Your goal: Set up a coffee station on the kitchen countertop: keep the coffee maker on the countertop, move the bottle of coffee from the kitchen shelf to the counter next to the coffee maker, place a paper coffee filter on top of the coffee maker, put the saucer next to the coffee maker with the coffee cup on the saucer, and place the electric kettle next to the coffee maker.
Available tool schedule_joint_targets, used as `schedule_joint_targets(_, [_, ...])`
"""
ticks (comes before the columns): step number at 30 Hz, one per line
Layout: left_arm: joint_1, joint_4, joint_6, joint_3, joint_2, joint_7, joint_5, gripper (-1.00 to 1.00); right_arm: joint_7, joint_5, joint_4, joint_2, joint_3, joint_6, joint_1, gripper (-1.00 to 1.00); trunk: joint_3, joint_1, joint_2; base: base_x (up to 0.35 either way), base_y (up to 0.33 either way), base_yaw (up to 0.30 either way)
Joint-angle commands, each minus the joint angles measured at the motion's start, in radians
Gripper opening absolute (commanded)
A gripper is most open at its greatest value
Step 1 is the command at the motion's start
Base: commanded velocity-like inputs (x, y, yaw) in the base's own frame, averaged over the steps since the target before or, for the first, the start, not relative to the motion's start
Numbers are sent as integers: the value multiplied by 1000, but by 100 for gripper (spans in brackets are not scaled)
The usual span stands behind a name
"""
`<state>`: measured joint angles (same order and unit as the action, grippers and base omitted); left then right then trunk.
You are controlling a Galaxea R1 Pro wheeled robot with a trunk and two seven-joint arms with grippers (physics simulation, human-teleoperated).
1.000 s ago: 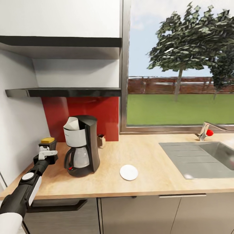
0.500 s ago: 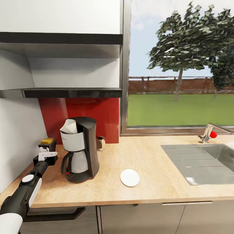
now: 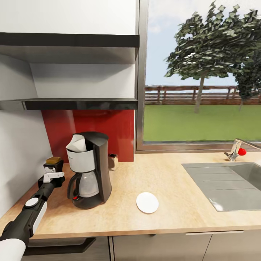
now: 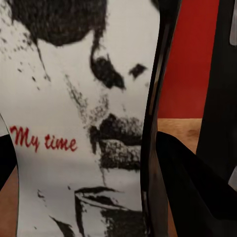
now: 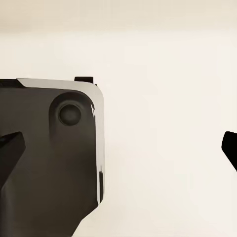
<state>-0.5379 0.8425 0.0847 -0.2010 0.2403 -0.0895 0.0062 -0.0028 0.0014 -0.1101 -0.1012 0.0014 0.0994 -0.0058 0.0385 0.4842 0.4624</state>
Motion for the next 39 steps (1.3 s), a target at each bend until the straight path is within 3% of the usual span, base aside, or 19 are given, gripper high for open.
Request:
schedule_joint_targets(1, [0, -1, 3, -3, -1, -12, 1, -100, 0, 0, 1, 0, 0, 3, 0, 100, 0, 0, 1, 0, 0, 0])
schedule_joint_targets(6, [0, -5, 3, 0, -4, -12, 4, -100, 0, 0, 1, 0, 0, 3, 0, 100, 0, 0, 1, 0, 0, 0])
schedule_joint_targets(9, [3, -13, 3, 1, -22, -13, 0, -100, 0, 0, 1, 0, 0, 3, 0, 100, 0, 0, 1, 0, 0, 0])
schedule_joint_targets(14, [4, -14, 3, 2, -29, -13, -3, -100, 0, 0, 1, 0, 0, 3, 0, 100, 0, 0, 1, 0, 0, 0])
schedule_joint_targets(17, [4, -14, 3, 2, -30, -13, -4, -100, 0, 0, 1, 0, 0, 3, 0, 100, 0, 0, 1, 0, 0, 0])
schedule_joint_targets(21, [27, -38, 25, -23, -7, -29, -14, -100, -9, 1, -22, 23, -5, 7, -3, 100, 0, 0, 1, 0, 0, 0])
schedule_joint_targets(27, [62, -6, 6, 4, -28, -28, 1, -100, -8, 1, -55, 14, -5, 9, -5, 100, 0, 0, 1, 0, 0, 0])
schedule_joint_targets(39, [76, 19, -31, 15, -30, -10, 1, -100, -9, 3, -63, 9, -1, 8, -5, 100, 0, 0, 1, 99, 126, 0])
